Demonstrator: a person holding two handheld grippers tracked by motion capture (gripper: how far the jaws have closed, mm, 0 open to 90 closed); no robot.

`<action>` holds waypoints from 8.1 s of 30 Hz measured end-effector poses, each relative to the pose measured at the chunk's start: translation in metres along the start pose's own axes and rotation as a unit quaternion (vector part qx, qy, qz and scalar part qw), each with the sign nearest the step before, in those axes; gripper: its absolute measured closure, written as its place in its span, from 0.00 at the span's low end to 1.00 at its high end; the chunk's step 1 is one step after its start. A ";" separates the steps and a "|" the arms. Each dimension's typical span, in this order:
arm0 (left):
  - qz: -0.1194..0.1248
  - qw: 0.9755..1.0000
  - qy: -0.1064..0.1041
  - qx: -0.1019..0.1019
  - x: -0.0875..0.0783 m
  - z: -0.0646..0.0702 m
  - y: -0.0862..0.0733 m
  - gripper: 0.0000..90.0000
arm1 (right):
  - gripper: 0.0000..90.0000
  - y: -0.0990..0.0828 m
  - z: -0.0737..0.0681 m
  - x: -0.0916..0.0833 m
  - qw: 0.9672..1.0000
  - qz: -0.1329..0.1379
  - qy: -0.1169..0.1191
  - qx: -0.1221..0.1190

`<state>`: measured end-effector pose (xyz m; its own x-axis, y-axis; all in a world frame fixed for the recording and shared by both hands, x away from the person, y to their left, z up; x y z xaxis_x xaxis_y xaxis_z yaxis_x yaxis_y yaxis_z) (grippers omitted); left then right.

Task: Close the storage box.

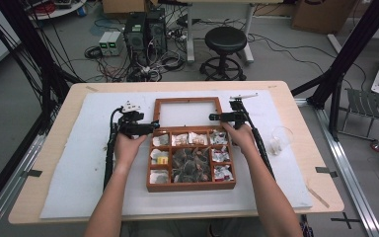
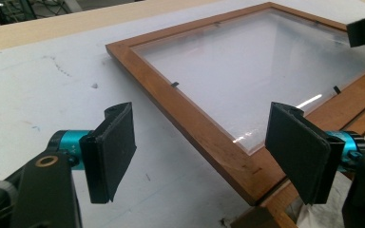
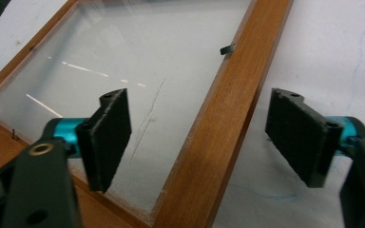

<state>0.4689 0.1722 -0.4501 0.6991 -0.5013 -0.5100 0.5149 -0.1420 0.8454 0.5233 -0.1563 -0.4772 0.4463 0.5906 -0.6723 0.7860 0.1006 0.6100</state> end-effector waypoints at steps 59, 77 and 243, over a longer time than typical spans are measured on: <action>0.085 0.993 -0.082 -0.021 -0.027 0.021 0.024 0.40 | 0.53 0.002 -0.037 -0.063 0.973 0.133 -0.039 -0.184; 0.074 0.993 -0.088 -0.012 -0.027 0.032 0.018 0.38 | 0.51 -0.012 -0.050 -0.081 0.961 0.160 -0.046 -0.221; 0.066 0.996 -0.031 0.043 -0.157 0.121 -0.099 0.32 | 0.32 -0.208 -0.090 -0.162 0.975 0.108 -0.057 -0.184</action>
<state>0.2480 0.1617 -0.4349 0.7244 -0.5714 -0.3856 0.3751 -0.1426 0.9159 0.2487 -0.2009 -0.4576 0.6451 0.5391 -0.5414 0.4716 0.2765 0.8373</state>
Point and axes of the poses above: each handheld gripper's, and its own axes: x roughly forward along the jaws, y roughly out of its top, z roughly to its right, the point moved 5 cm from there along x, roughly forward along the jaws, and after that the axes turned 3 degrees about -x, right-handed, at the moved point
